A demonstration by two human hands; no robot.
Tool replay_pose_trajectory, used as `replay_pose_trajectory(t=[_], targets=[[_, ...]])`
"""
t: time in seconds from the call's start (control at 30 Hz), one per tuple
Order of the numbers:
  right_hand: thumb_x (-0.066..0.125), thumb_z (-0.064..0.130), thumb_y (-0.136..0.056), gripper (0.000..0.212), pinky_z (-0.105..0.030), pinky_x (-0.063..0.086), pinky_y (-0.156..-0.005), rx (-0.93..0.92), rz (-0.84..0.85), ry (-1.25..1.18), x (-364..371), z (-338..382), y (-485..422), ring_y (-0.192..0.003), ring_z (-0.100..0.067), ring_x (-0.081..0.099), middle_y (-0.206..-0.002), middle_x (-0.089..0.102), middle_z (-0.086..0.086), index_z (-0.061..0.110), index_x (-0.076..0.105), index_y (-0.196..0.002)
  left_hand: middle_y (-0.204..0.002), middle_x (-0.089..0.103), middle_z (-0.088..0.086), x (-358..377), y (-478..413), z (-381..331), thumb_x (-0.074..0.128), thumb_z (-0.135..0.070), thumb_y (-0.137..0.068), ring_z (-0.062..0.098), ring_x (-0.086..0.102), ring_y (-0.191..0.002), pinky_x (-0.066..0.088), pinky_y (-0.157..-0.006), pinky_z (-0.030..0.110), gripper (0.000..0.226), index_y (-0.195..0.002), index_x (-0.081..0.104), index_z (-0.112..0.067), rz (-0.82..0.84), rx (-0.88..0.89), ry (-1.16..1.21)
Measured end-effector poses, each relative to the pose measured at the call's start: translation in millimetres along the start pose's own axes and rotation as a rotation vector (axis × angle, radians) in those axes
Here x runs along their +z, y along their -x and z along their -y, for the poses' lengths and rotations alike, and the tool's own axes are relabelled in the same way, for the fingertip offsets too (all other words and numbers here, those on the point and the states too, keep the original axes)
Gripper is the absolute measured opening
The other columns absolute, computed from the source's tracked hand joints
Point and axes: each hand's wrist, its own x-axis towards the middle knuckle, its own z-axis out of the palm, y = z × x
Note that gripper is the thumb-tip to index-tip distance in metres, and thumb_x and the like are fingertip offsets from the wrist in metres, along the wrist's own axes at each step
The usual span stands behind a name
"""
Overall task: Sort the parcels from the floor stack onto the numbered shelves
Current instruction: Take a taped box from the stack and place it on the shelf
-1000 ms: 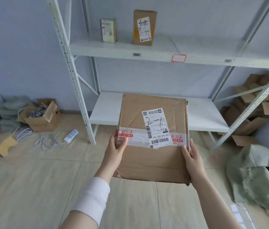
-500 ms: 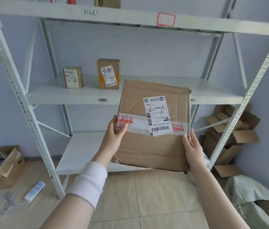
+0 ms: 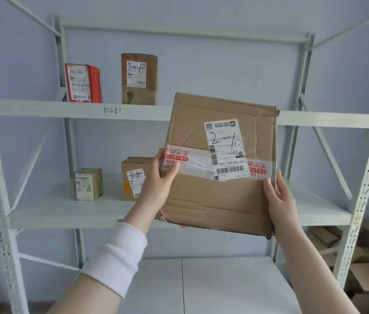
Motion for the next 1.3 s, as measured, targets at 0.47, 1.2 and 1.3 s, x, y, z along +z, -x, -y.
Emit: replay_pose_trajectory(t=[0.47,1.2,1.3], targets=[[0.049,0.041,-0.094,0.055,-0.031,0.038,-0.106,-0.328,-0.041,-0.067,67,99,-191,-0.129,-0.010,0.045,-0.145,0.043,0.009,0.037,0.029,-0.145,-0.149,0.035,-0.009,16,-197,-77,0.044,-0.046,-0.094,0.014,0.032,-0.137,0.025,-0.096,0.024,0.059,-0.147,0.024,-0.030,-0.051,0.307,0.070],[0.061,0.045,-0.083,0.041,-0.049,0.048,-0.097,-0.516,0.231,-0.025,121,99,-435,-0.111,-0.025,0.060,-0.119,0.064,-0.007,0.027,0.056,-0.120,-0.146,0.036,-0.008,64,-404,-58,0.046,-0.042,-0.095,0.010,0.031,-0.135,0.022,-0.109,0.030,0.067,-0.149,0.008,-0.030,-0.031,0.312,0.002],[0.063,0.044,-0.084,0.062,-0.051,0.049,-0.096,-0.477,0.289,0.025,124,89,-447,-0.113,-0.023,0.059,-0.124,0.060,-0.005,0.021,0.041,-0.137,-0.155,0.022,-0.006,60,-411,-51,0.045,-0.039,-0.096,0.014,0.021,-0.142,0.014,-0.115,0.037,0.076,-0.150,-0.007,-0.028,0.033,0.226,-0.019]])
